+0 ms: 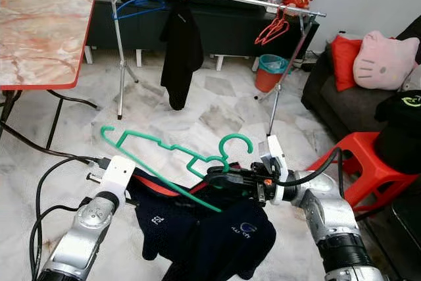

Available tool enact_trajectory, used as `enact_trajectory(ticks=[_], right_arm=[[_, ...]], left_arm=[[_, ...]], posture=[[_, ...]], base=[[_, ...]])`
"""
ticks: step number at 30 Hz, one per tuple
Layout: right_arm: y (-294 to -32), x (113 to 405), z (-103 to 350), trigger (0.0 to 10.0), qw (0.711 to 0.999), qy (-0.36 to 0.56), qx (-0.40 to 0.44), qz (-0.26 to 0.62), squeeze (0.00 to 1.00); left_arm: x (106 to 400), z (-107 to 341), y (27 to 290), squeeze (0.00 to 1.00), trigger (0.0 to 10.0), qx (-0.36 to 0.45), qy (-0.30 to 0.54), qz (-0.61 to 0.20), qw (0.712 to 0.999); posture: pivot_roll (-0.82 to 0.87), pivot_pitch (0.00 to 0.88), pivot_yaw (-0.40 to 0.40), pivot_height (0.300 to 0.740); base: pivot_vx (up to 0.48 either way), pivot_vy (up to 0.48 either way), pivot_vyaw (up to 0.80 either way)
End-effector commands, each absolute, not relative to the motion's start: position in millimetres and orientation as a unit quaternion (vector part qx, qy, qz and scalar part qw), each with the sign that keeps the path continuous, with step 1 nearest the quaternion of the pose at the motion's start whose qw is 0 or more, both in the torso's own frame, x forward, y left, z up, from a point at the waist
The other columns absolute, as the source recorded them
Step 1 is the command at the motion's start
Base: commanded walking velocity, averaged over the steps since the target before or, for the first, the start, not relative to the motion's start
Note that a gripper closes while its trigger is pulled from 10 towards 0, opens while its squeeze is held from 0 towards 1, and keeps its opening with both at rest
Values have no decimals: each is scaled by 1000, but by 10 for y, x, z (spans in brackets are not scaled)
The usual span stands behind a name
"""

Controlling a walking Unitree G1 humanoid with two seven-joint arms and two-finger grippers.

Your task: Hang hanger

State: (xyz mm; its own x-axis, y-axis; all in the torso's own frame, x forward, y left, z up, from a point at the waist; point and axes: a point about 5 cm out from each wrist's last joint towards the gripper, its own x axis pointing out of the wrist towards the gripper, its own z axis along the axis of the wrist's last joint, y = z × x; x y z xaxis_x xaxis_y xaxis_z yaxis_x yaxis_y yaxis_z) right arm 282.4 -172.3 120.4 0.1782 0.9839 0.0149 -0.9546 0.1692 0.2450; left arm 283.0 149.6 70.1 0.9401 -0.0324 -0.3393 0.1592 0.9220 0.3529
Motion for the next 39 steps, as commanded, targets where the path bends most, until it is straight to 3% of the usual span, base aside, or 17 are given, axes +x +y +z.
enact_trajectory(ticks=[1,6,7,13,18,22,23,25,31,35,39], right_arm=[[-1763,2825,1239,10000,771,65,86,627,0],[-1680,2974,1249,10000,814,33,94,572,0],[-1620,3083,1284,10000,841,4,114,528,0],[-1457,3243,1310,10000,884,-43,137,446,0],[-1083,3342,1196,10000,925,-46,136,351,0],[-873,3319,1117,10000,929,-32,110,351,0],[-705,3236,1033,10000,918,-19,41,394,0],[-547,3140,907,10000,906,-7,-21,423,0],[-481,3108,883,10000,903,-43,-122,410,0],[-458,3078,846,10000,880,-74,-232,407,0],[-541,3170,940,10000,924,-96,-168,329,0]], left_arm=[[2838,693,1452,0,10000,187,168,-56,966],[2819,667,1393,0,10000,185,171,-68,965],[2806,654,1362,0,10000,182,173,-80,964],[2795,672,1275,0,10000,170,171,-109,964],[2752,676,1121,0,10000,126,177,-161,963],[2738,723,1044,0,10000,95,170,-184,963],[2738,764,1003,0,10000,74,164,-196,964],[2738,836,951,0,10000,31,153,-213,965],[2714,934,875,0,10000,-27,138,-251,958],[2713,1011,860,0,10000,-58,127,-261,955],[2731,1077,879,0,10000,-87,119,-259,955]], posture=[[205,0,-173,740],[207,0,-173,740],[207,0,-171,740],[213,0,-166,740],[214,0,-157,740],[214,0,-154,740],[220,0,-153,740],[222,0,-153,740],[217,0,-148,740],[216,0,-144,740],[214,0,-137,740]], base=[[0,0,0],[0,0,0],[0,0,0],[0,0,0],[0,0,0],[0,0,0],[0,0,0],[0,0,0],[0,0,0],[0,0,0],[0,0,0]])
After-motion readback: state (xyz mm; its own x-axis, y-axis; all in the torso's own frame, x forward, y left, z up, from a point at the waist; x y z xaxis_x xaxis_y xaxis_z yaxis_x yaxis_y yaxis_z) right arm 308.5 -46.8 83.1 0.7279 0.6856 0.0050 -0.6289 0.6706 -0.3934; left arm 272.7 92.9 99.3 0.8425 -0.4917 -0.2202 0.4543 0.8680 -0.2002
